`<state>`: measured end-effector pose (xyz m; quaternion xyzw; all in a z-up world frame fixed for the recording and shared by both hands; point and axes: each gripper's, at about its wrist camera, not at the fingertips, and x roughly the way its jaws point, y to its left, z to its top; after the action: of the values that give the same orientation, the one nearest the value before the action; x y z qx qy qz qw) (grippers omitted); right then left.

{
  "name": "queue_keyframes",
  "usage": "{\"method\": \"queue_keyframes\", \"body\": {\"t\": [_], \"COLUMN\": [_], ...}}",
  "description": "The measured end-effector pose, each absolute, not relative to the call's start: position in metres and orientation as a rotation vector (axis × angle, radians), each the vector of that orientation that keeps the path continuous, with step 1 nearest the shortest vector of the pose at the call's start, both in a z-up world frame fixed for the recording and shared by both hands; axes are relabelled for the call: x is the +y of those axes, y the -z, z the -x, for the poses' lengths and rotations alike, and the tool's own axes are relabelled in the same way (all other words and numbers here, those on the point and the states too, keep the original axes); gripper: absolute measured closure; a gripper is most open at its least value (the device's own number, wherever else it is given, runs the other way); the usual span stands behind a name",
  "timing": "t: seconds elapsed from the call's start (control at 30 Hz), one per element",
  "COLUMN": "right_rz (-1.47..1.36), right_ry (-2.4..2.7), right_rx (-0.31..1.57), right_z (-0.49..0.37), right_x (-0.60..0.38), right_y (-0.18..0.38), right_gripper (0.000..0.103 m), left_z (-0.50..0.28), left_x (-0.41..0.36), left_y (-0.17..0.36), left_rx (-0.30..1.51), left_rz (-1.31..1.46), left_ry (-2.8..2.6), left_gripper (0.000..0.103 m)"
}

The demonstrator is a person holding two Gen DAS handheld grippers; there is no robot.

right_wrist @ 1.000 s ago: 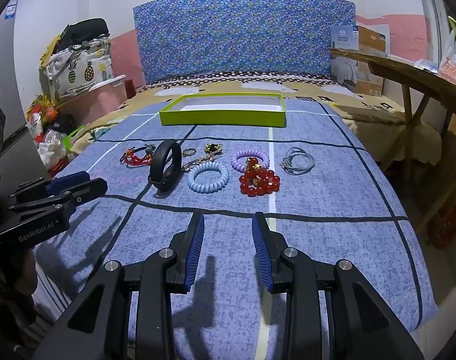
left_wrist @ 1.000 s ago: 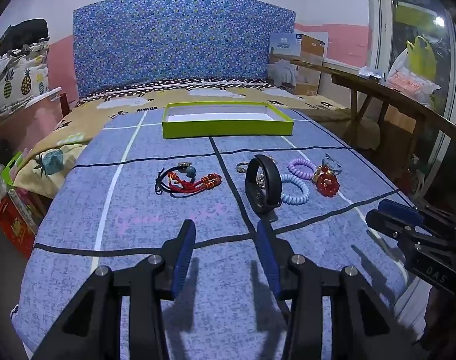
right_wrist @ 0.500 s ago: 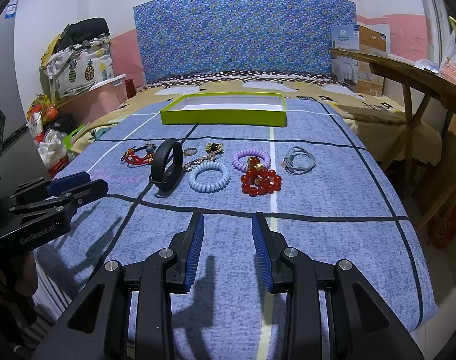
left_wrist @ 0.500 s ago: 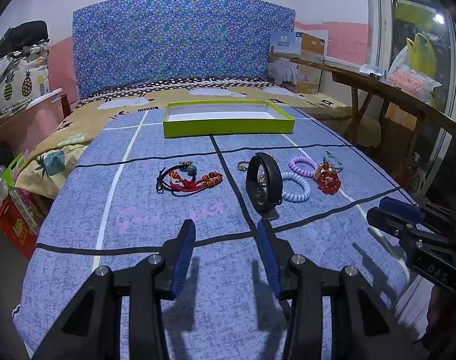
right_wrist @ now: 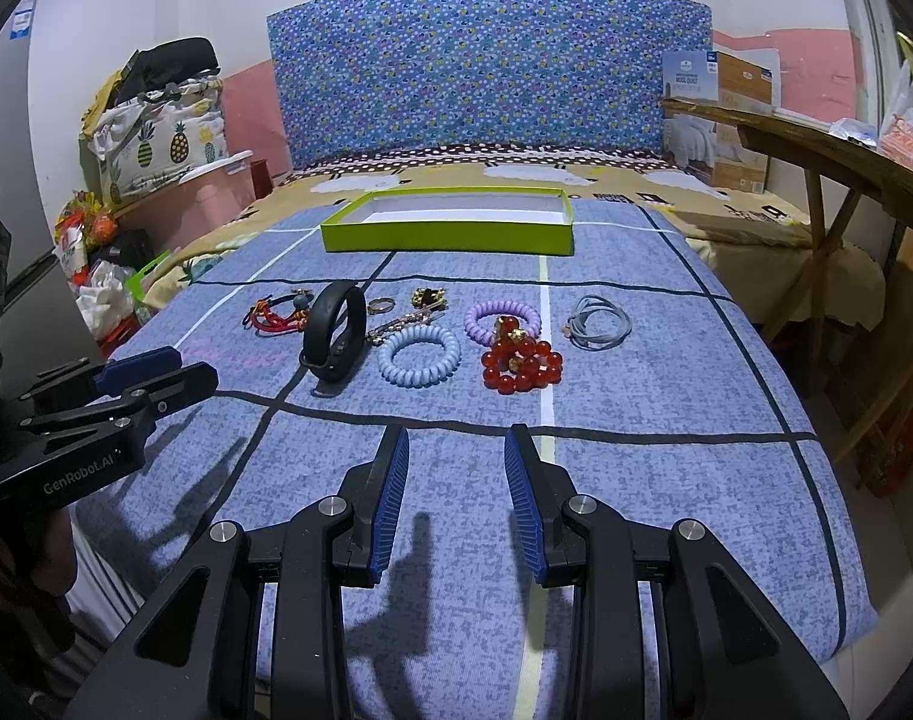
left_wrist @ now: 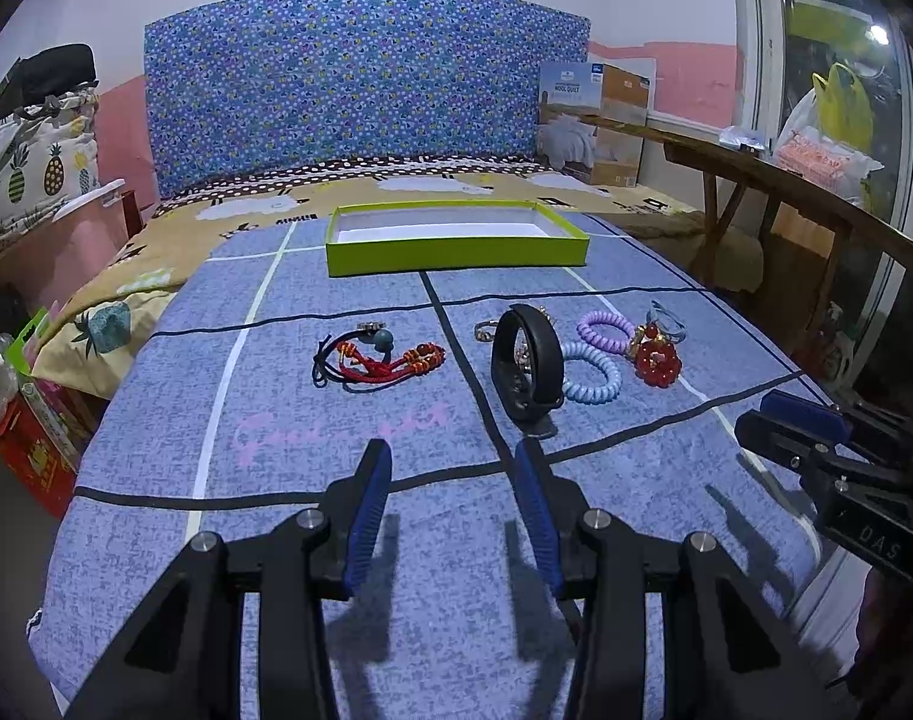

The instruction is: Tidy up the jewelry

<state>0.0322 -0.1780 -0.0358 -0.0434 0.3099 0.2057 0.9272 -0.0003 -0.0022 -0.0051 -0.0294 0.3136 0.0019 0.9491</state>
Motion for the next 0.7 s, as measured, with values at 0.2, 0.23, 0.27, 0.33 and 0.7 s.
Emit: {"method": "queue_keyframes", "body": {"t": [0.2,0.23,0.27,0.33,0.7], "right_rz": [0.090,0.089,0.089,0.089,0.089], "right_ry": [-0.422,-0.422,-0.422,-0.423,-0.423], "right_rx": [0.634,0.634,0.635,0.637,0.636], "right_z": [-0.0328,-0.0326,-0.0328,-0.0323,-0.0327], "right_x": [-0.1801,-0.1799,-0.1803,-0.1802,-0.1822], "right_y": [0.0346,0.0349,0.0345,0.0340,0.0327], "right_gripper": [0.069,0.069,0.069,0.069,0.069], "left_z": [0.0022,0.0023,0.0023,0.0030,0.0035], "left_x": [-0.0010,-0.0008,-0.0004,-0.0010,-0.0002], "left_y": [0.0037,0.0035,0.0034,0.0027,0.0020], "left_rx": [0.636,0.636,0.636,0.635,0.636], "left_rz": [0.056,0.055,0.054,0.052,0.056], "left_ry": [-0.007,-0.008,-0.007,-0.009,-0.012], "left_gripper": [0.058,0.058,0.058,0.058,0.058]}}
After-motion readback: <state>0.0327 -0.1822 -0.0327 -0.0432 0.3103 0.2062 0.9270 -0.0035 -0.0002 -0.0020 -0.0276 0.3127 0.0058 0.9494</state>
